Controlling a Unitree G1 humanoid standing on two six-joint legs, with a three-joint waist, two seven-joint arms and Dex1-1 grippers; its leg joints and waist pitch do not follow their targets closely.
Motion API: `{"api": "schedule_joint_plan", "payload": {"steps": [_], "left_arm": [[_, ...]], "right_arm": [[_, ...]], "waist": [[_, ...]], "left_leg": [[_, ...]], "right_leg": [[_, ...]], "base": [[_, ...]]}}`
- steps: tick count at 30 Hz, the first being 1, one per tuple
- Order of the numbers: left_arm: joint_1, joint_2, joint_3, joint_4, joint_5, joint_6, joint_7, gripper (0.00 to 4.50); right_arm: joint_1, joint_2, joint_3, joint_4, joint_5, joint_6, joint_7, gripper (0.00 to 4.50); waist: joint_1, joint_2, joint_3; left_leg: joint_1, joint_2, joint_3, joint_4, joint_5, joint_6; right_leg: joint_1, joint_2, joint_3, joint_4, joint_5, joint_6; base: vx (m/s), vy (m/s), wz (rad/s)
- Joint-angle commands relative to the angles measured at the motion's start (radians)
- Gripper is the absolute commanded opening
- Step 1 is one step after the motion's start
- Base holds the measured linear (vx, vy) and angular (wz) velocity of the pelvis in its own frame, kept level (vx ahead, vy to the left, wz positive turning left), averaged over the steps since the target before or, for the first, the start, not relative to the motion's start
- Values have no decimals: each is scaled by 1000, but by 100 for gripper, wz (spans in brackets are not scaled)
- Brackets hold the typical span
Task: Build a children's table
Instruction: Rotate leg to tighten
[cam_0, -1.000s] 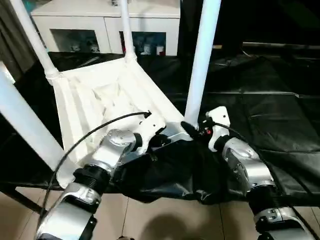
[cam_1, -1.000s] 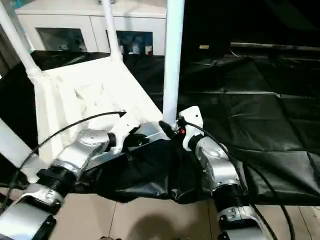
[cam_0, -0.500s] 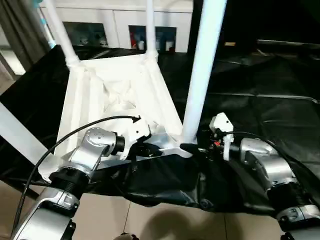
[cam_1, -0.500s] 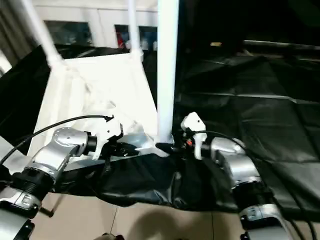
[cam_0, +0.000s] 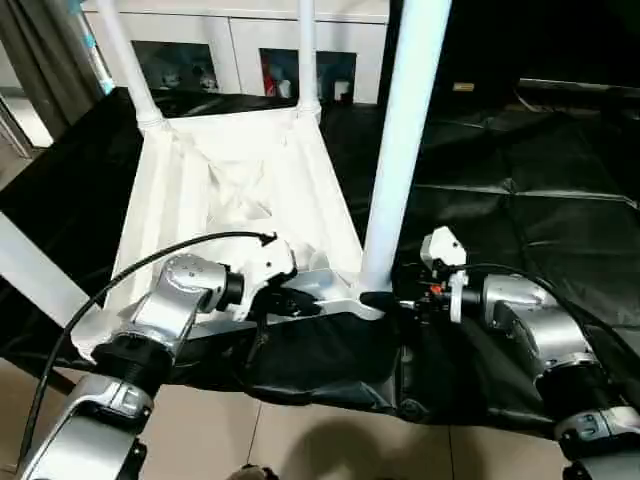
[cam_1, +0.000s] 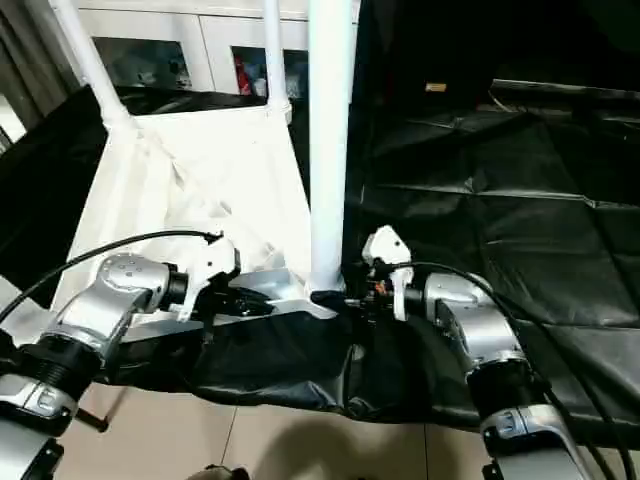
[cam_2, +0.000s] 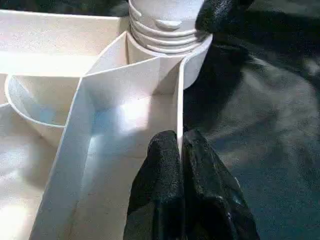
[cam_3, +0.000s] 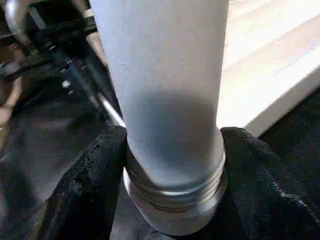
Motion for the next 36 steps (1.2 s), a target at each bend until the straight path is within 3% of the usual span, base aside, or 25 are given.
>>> {"api": "schedule_joint_plan", "payload": {"steps": [1,4,8,11,12,13,15,16,17,20,22,24,30,36], "left_arm": [[-34,-32,46,40,-7,-5,125,0],[-50,-63,56,64,-2,9,182,0],[-83,-144,57,118,19,9,301,0],[-102,-188,57,150,28,-3,371,0],[-110,-214,43,165,44,-44,409,0],[-110,-216,42,165,45,-46,411,0],[-106,-220,39,159,40,-41,401,0],[-102,-221,38,152,38,-42,389,0],[-90,-215,33,138,37,-46,357,0],[-77,-192,25,127,34,-60,295,0],[-70,-181,23,120,30,-65,262,0],[-56,-148,14,101,23,-85,186,0],[-13,-46,5,22,-45,-62,-59,0],[-2,-1,12,6,-55,-49,-132,0]], "right_arm": [[10,44,-1,34,-23,-9,-109,267],[8,84,-21,79,-56,-17,-254,267],[-2,178,-64,133,-90,1,-504,267],[-7,227,-59,141,-110,-7,-586,267],[6,256,-33,123,-111,-33,-559,267],[9,258,-29,120,-111,-39,-551,267],[15,253,-17,112,-114,-49,-533,267],[19,247,-13,105,-107,-50,-511,323],[18,229,-20,98,-91,-47,-472,337],[6,184,-19,92,-92,-60,-410,357],[3,163,-13,88,-90,-58,-371,373],[1,106,8,69,-83,-61,-258,373],[-15,2,12,33,-38,-48,-48,373],[-37,-25,11,48,-27,-71,30,373]], "waist": [[-1,-12,-65],[-7,-14,-62],[-14,-11,-62],[-18,-11,-61],[-17,-6,-63],[-16,-7,-63],[-13,-9,-67],[-11,-7,-67],[-10,-2,-71],[-6,-5,-76],[-4,-3,-76],[0,-6,-78],[6,-3,-82],[6,-5,-80]], "left_leg": [[26,39,-15,-61,-240,53],[27,36,-20,-66,-279,22],[29,35,-23,-70,-306,0],[31,31,-24,-72,-332,-10],[36,32,-24,-71,-351,-5],[37,33,-24,-71,-355,0],[29,32,-24,-71,-328,13],[28,33,-23,-70,-317,21],[29,33,-24,-69,-310,23],[23,32,-22,-64,-265,48],[24,33,-19,-60,-246,58],[17,33,-19,-57,-221,75],[18,40,-16,-49,-163,111],[20,40,-15,-50,-190,97]], "right_leg": [[39,-51,30,-60,-239,-232],[38,-53,30,-70,-328,-204],[33,-51,31,-75,-367,-181],[31,-51,30,-80,-403,-168],[29,-52,31,-89,-412,-157],[29,-51,31,-89,-406,-156],[36,-52,31,-82,-369,-160],[36,-51,31,-81,-352,-164],[38,-51,31,-79,-339,-167],[45,-52,29,-72,-278,-185],[43,-51,29,-70,-249,-196],[51,-49,25,-63,-214,-205],[48,-48,22,-43,-103,-268],[46,-48,22,-45,-138,-265]], "base": [[0,0,0],[0,0,0],[0,0,0],[0,0,0],[0,0,0],[0,0,0],[0,0,0],[0,0,0],[0,0,0],[0,0,0],[0,0,0],[0,0,0],[0,0,0],[0,0,0]]}}
